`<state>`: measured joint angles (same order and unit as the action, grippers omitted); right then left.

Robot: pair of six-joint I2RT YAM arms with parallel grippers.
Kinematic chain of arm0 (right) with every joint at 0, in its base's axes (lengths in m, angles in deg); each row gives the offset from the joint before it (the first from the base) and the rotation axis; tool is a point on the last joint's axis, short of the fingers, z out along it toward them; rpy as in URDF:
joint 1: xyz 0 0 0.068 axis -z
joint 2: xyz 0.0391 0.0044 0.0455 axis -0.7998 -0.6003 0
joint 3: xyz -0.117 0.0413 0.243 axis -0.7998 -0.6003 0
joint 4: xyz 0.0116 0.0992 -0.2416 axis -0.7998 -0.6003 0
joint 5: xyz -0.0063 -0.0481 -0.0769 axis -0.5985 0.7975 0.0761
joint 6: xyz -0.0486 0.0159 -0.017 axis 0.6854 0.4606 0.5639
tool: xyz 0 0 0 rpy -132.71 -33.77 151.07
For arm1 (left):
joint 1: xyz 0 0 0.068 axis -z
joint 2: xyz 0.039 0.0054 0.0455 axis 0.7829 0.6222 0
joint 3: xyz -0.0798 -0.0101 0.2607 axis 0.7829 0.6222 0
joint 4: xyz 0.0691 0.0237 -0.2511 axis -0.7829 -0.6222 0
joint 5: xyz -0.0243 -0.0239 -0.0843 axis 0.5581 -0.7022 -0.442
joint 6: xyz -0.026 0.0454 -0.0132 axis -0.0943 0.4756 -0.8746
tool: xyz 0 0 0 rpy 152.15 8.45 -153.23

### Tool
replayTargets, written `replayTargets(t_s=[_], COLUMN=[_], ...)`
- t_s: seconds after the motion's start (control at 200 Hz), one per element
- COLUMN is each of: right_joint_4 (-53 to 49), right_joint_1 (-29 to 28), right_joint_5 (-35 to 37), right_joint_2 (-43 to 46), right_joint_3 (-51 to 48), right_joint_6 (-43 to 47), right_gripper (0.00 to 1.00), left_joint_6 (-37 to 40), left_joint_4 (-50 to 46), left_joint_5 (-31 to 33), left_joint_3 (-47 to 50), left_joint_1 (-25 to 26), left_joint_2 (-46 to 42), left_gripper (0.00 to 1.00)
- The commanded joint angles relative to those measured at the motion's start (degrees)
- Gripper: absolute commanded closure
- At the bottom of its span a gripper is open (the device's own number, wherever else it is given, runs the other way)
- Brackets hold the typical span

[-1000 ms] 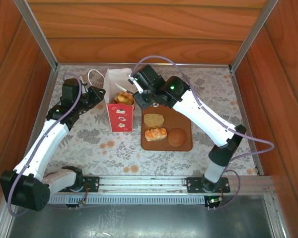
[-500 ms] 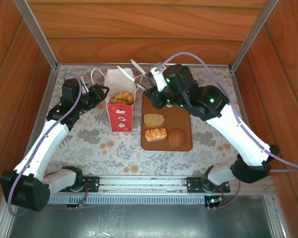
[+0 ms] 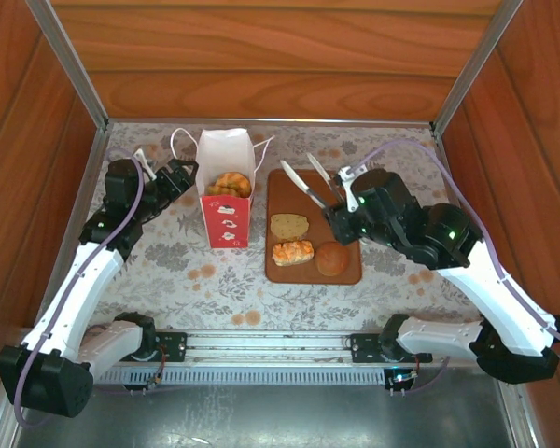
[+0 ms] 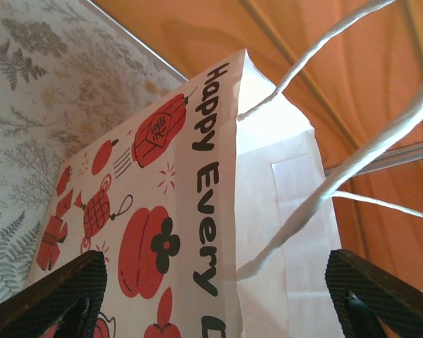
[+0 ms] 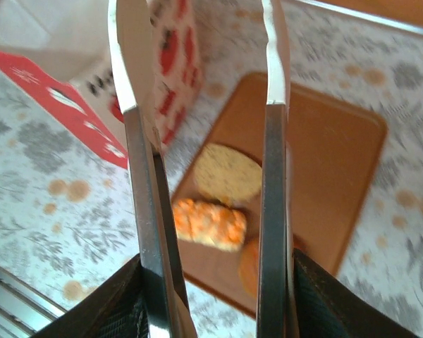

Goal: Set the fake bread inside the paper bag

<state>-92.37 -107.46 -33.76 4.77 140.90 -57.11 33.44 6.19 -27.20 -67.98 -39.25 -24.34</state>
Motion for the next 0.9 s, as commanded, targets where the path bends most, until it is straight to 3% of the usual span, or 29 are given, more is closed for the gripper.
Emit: replayTargets(t_s=[0.0,0.445,0.9], right_joint_4=[-7.52,-10.33,-4.92], right_joint_1=[0.61,3.99,3.99], right_joint_5=[6.51,-4.56,-12.36], right_joint_2=[2.23,8.29,10.19], right_joint_3=[-4.44,-27.23,-35.57], right_joint_6=[-7.92,-24.09,-25.43], right_gripper=[0.49,0.49,0.44], left_joint_6=[0.32,-1.29,-1.12], left_joint_4=[3.26,4.92,4.82], left_joint_5=[1.1,0.48,-0.3], left_joint_3=[1.03,1.32,1.48], left_joint_1=[-0.79,-1.05,-1.2], left_joint_2=[-0.2,1.52,1.9], left_gripper=[0.13,0.12,0.12])
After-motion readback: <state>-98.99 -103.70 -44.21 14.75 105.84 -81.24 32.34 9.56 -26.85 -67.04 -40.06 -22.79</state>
